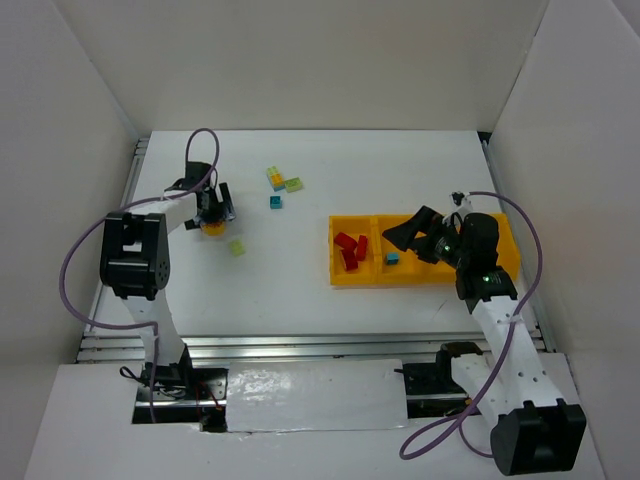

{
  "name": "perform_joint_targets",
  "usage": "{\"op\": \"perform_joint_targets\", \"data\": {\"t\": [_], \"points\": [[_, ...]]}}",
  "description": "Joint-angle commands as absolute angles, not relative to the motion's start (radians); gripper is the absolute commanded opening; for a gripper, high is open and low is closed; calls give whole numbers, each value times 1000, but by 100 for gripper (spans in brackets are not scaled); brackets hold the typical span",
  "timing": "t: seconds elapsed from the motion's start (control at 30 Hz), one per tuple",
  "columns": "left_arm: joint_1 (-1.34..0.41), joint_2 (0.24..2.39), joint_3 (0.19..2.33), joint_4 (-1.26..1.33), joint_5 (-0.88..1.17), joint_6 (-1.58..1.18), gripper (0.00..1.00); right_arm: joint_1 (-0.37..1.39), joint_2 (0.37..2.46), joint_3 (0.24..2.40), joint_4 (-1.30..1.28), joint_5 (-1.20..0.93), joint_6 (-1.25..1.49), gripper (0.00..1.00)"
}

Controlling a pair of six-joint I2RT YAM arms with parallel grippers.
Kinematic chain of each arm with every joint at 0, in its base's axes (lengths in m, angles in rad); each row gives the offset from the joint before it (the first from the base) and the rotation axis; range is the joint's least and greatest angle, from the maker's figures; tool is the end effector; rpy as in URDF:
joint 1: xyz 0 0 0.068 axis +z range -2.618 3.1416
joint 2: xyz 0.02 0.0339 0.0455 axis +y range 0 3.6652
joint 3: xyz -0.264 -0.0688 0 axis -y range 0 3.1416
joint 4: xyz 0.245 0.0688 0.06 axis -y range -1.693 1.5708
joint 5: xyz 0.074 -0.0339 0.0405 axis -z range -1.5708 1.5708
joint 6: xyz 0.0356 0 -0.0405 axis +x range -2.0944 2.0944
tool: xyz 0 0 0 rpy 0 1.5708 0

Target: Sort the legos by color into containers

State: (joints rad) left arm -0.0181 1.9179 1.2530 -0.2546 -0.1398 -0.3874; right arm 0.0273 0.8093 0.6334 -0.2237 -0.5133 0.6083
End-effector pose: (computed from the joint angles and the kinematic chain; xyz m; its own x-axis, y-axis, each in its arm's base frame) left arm 0.4059 -0.0024 0.1709 -0.7111 -0.3613 -0.6032 -0.3620 0.9236 -0.1264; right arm 0.1858 0.0226 0.2799 -0.5912 0.4819 -0.6468 -0.1683 0.7105 0.6832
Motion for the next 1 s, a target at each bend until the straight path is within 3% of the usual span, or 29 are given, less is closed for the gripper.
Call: {"op": "perform_joint_targets", "data": {"t": [0.0, 0.3, 0.4, 0.53, 0.6, 0.67, 0.77, 0.83, 0.97], "points": [[-12, 1944, 1312, -299, -132, -373, 99, 37, 788, 632, -173, -523, 591, 99], [-14, 1925, 1246, -307, -147, -422, 90, 41, 795, 627, -160, -531, 594, 100], [-14, 1910, 1213, -290, -169, -426, 80, 41, 804, 626, -158, -537, 597, 100], [-15, 1899, 1212, -296, -181, -445, 40, 44, 808, 627, -158, -532, 595, 100], [-17, 1870, 1198, -285, -173, -448, 38, 44, 808, 627, -160, -529, 595, 99], [-18, 1847, 1195, -282, -161, -448, 31, 44, 816, 624, -149, -534, 598, 100], [-38, 1740, 1184, -270, -164, -442, 8, 44, 836, 621, -132, -563, 610, 100], [-64, 1689, 1186, -273, -163, -424, 0, 43, 845, 624, -120, -590, 624, 100], [-142, 1527, 1193, -278, -120, -371, 0, 44, 833, 646, -107, -607, 661, 100]]}}
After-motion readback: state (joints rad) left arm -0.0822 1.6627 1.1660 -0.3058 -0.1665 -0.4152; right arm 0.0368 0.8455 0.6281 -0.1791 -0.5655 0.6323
